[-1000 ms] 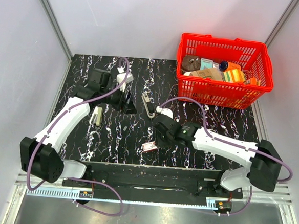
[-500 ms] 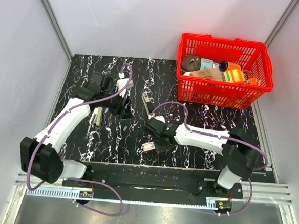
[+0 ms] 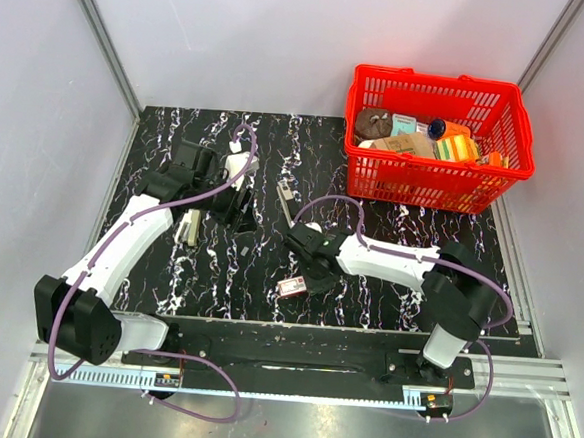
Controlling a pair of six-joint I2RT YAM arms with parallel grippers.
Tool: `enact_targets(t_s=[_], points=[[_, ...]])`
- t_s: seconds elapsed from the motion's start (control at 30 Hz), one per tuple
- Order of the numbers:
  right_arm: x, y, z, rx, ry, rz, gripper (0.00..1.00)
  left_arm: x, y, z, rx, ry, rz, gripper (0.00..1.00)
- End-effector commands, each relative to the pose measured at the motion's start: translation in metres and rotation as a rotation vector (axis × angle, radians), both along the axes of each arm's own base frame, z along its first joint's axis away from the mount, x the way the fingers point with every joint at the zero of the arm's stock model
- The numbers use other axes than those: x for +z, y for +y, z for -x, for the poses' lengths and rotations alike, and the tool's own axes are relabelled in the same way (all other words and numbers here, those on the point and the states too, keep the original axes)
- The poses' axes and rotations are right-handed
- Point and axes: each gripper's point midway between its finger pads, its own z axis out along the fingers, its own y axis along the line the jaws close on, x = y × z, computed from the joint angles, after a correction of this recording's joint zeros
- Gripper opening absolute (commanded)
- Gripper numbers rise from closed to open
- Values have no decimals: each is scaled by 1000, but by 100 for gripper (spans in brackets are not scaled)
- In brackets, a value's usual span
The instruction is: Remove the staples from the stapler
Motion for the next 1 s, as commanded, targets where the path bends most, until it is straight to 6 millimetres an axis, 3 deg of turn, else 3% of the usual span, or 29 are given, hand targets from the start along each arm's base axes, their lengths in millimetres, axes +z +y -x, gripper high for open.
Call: enact_targets(t_s=[0.0, 0.13, 0.97], points=[[14, 10, -15, 19, -22, -45, 0, 10, 2, 0, -1, -50, 3, 67], [18, 15, -18, 37, -27, -66, 0, 9, 2, -1, 0, -50, 0, 67], [-1, 15, -21, 44, 34, -50, 0, 13, 2, 1, -15, -67, 9, 66]])
